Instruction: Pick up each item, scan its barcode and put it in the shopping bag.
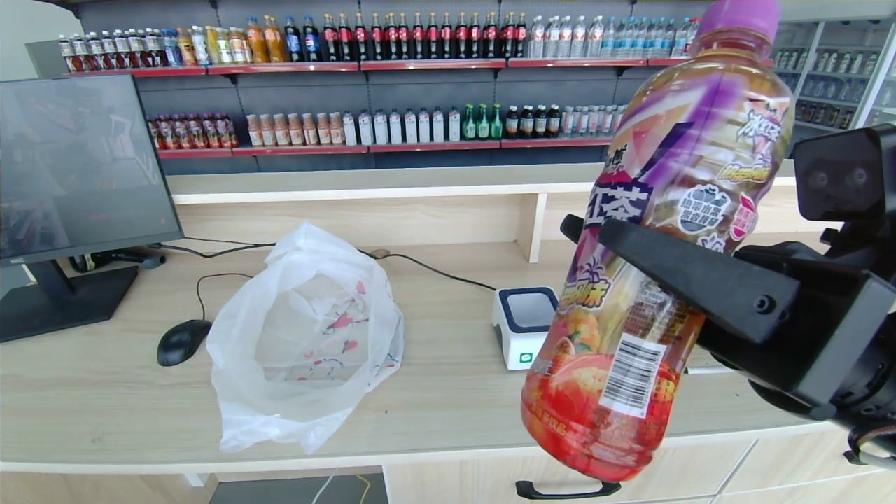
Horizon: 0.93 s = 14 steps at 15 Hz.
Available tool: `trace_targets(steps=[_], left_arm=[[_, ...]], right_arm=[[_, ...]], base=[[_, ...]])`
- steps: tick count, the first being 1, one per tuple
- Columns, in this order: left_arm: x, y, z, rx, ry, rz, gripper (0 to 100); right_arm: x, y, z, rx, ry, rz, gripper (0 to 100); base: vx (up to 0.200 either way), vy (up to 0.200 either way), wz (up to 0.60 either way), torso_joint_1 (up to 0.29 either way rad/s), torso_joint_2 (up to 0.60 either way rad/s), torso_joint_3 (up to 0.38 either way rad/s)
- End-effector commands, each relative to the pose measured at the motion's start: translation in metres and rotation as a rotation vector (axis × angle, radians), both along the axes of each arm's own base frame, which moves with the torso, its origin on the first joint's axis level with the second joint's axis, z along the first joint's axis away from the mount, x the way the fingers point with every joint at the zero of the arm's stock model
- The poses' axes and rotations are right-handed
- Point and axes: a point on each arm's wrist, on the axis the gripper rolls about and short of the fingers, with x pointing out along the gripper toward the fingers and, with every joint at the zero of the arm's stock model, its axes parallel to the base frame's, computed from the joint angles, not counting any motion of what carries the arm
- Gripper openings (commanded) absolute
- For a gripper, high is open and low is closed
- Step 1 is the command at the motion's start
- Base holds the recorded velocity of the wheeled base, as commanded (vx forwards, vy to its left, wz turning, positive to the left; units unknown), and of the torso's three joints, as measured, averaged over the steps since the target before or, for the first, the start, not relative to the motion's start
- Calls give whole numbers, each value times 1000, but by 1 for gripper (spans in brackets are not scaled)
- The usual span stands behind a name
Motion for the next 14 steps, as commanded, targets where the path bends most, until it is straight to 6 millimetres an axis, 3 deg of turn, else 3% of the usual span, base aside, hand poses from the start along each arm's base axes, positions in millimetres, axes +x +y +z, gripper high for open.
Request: trace_targets(steps=[1, 8, 14], left_arm=[[0, 0, 0, -1, 0, 0, 0], [0, 0, 0, -1, 0, 0, 0], [0, 0, 0, -1, 0, 0, 0]], right_arm=[[0, 0, 1, 2, -3, 1, 0], [2, 2, -8, -34, -30, -25, 0], [11, -10, -40, -183, -124, -177, 0]], base=[[0, 0, 0, 0, 0, 0], [0, 0, 0, 0, 0, 0], [0, 0, 0, 0, 0, 0]])
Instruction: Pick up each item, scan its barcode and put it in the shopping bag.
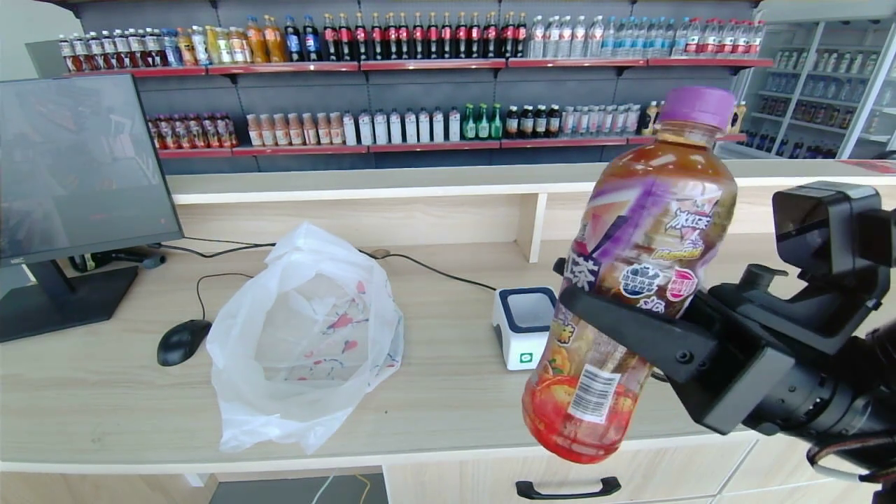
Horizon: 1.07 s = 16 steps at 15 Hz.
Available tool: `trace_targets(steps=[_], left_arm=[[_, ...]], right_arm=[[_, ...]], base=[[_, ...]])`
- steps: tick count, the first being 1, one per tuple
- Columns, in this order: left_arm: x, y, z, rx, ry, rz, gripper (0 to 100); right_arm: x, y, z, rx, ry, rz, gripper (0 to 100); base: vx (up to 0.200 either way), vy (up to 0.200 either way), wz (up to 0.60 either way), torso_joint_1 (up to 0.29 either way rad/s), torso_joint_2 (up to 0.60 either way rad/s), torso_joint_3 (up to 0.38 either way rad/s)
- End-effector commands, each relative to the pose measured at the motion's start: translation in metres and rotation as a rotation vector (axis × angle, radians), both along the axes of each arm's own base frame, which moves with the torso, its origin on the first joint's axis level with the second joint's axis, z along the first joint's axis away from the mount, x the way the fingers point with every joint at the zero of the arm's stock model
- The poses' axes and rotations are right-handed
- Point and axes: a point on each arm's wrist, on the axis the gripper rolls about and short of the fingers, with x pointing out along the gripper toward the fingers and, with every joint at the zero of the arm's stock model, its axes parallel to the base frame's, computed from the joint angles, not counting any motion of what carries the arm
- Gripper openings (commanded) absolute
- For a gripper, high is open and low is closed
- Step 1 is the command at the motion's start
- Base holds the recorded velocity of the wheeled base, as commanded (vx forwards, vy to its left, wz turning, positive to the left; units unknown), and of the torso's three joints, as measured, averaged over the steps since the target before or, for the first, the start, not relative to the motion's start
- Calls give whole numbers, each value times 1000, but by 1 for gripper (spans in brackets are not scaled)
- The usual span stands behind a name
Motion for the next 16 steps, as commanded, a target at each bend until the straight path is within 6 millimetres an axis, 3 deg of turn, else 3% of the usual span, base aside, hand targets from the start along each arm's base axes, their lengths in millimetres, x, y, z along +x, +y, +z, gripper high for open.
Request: trace_targets(steps=[1, 4, 7, 14, 16], left_arm=[[0, 0, 0, 0, 0, 0, 0], [0, 0, 0, 0, -2, 0, 0], [0, 0, 0, 0, -2, 0, 0], [0, 0, 0, 0, 0, 0, 0], [0, 0, 0, 1, 0, 0, 0]], right_arm=[[-1, -9, -26, -112, -26, -70, 0], [6, -25, -49, -254, -108, -329, 0], [16, -26, -43, -260, -131, -605, 0], [35, -32, -27, -258, -235, -745, 0], [53, -36, -18, -252, -257, -909, 0]], base=[[0, 0, 0, 0, 0, 0], [0, 0, 0, 0, 0, 0], [0, 0, 0, 0, 0, 0], [0, 0, 0, 0, 0, 0], [0, 0, 0, 0, 0, 0]])
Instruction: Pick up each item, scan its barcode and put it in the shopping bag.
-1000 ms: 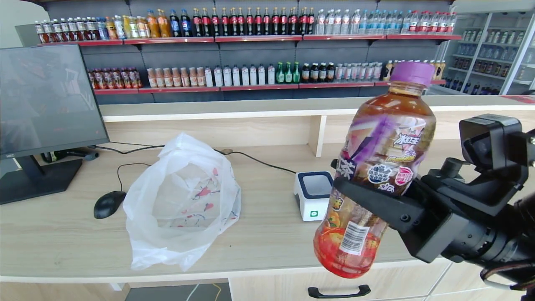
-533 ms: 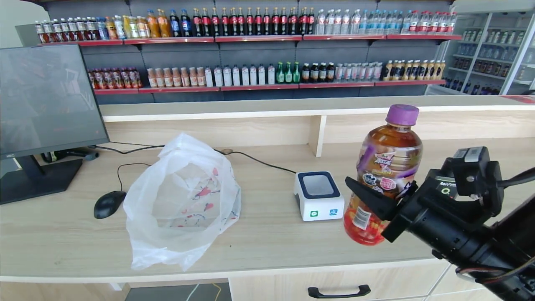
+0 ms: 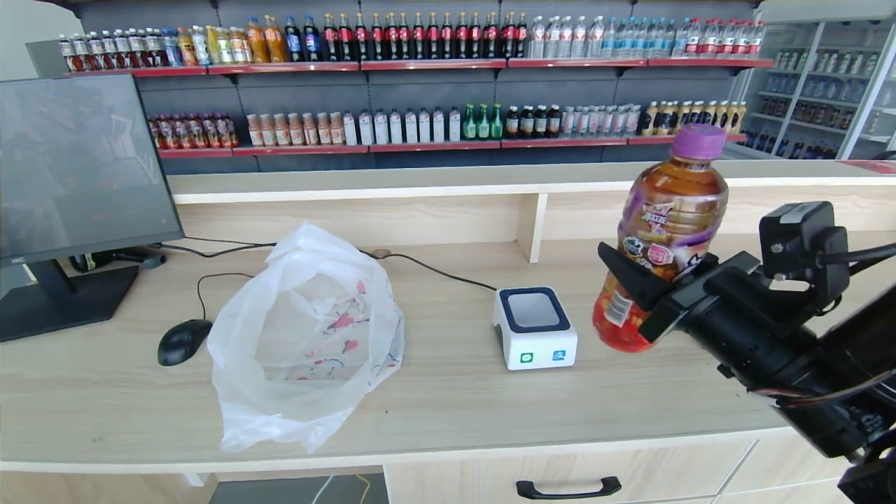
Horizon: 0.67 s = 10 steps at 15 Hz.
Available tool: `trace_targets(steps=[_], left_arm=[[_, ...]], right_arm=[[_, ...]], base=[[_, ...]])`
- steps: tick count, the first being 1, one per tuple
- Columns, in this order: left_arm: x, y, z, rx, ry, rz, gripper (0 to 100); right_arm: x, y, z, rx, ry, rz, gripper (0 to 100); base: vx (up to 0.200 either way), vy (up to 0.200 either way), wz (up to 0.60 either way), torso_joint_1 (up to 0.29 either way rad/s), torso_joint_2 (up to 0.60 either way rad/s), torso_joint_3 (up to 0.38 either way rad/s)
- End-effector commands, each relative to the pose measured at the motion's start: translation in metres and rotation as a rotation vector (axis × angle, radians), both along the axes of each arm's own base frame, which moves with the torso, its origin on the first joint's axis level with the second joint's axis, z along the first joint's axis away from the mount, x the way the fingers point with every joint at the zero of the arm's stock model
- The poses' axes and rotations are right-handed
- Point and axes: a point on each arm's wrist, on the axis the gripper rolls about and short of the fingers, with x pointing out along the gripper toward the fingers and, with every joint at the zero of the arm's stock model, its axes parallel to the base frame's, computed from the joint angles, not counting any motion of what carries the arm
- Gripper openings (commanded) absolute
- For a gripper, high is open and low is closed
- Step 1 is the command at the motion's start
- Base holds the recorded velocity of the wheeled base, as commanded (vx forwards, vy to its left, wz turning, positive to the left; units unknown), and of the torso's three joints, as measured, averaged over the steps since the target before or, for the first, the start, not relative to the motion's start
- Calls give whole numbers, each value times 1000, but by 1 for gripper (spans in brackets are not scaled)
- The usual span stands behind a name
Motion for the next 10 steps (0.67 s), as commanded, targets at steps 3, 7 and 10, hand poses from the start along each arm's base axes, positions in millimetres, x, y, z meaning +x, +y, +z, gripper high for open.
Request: trace_targets(steps=[3, 7, 10], left_arm=[[0, 0, 0, 0, 0, 0, 0], [0, 0, 0, -5, 0, 0, 0], [0, 0, 0, -8, -2, 0, 0]], right_arm=[[16, -1, 14, 34, -54, -95, 0], [17, -15, 20, 51, -74, -143, 0], [23, -15, 18, 47, -67, -154, 0]], base=[[0, 0, 0, 0, 0, 0], [0, 0, 0, 0, 0, 0], [0, 133, 0, 2, 2, 0]])
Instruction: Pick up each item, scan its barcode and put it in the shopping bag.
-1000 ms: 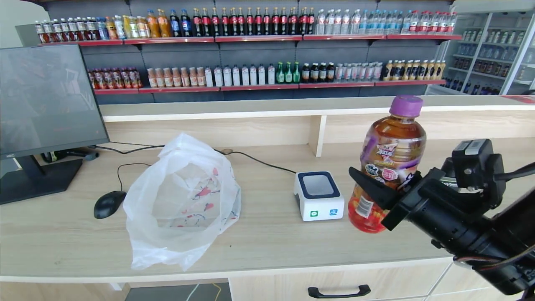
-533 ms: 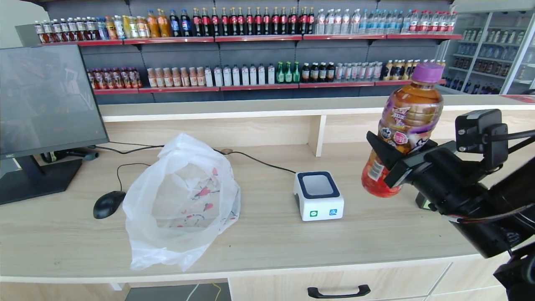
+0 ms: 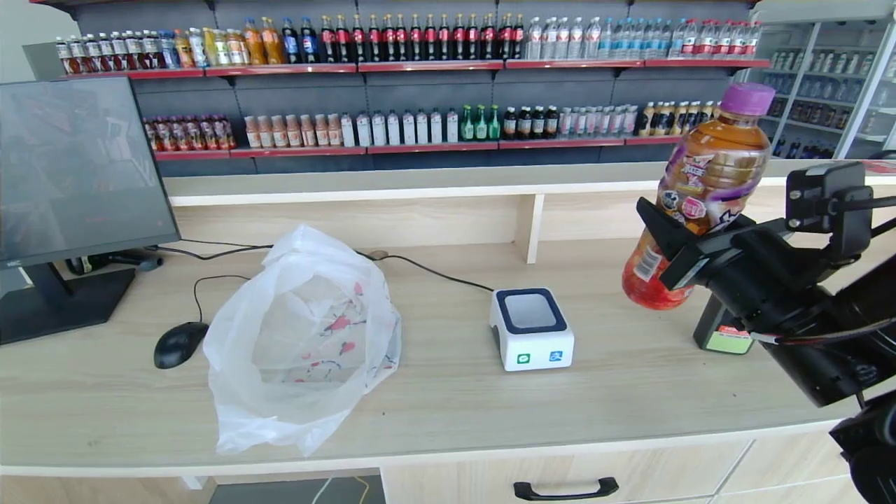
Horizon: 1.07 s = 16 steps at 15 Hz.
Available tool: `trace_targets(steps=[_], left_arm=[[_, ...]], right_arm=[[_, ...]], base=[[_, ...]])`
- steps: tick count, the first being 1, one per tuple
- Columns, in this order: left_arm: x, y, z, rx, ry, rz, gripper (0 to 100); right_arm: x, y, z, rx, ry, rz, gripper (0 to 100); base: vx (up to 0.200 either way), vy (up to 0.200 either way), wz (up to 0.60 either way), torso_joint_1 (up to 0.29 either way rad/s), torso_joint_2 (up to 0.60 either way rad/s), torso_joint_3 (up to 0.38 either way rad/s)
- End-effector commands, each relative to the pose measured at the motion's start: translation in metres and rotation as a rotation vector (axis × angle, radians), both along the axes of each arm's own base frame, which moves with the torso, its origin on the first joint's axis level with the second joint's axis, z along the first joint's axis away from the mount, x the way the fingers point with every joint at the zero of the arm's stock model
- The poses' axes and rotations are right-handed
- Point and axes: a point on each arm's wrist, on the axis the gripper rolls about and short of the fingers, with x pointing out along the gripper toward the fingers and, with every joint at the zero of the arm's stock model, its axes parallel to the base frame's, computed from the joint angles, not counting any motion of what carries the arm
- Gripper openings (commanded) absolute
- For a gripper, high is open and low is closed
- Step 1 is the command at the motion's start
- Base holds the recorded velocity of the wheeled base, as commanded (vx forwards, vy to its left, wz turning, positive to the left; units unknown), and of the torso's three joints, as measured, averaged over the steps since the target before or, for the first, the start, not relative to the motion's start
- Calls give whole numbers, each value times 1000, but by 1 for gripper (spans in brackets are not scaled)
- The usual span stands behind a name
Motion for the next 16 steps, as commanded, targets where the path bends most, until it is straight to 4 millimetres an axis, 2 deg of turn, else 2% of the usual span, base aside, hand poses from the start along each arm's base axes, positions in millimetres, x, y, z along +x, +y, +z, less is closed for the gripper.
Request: trace_targets(steps=[1, 8, 14, 16], left_arm=[[0, 0, 0, 0, -1, 0, 0], [0, 0, 0, 0, -1, 0, 0], [0, 0, 0, 1, -1, 0, 0], [0, 0, 0, -2, -1, 0, 0]], right_arm=[[4, 1, -1, -2, 2, -2, 0], [10, -1, 4, 20, -15, -12, 0], [-2, -4, -13, 1, 56, -4, 0], [0, 0, -9, 22, 44, 14, 0]], base=[[0, 200, 0, -7, -7, 7], [0, 200, 0, 8, 4, 1], [0, 0, 0, 0, 0, 0], [0, 0, 0, 0, 0, 0]])
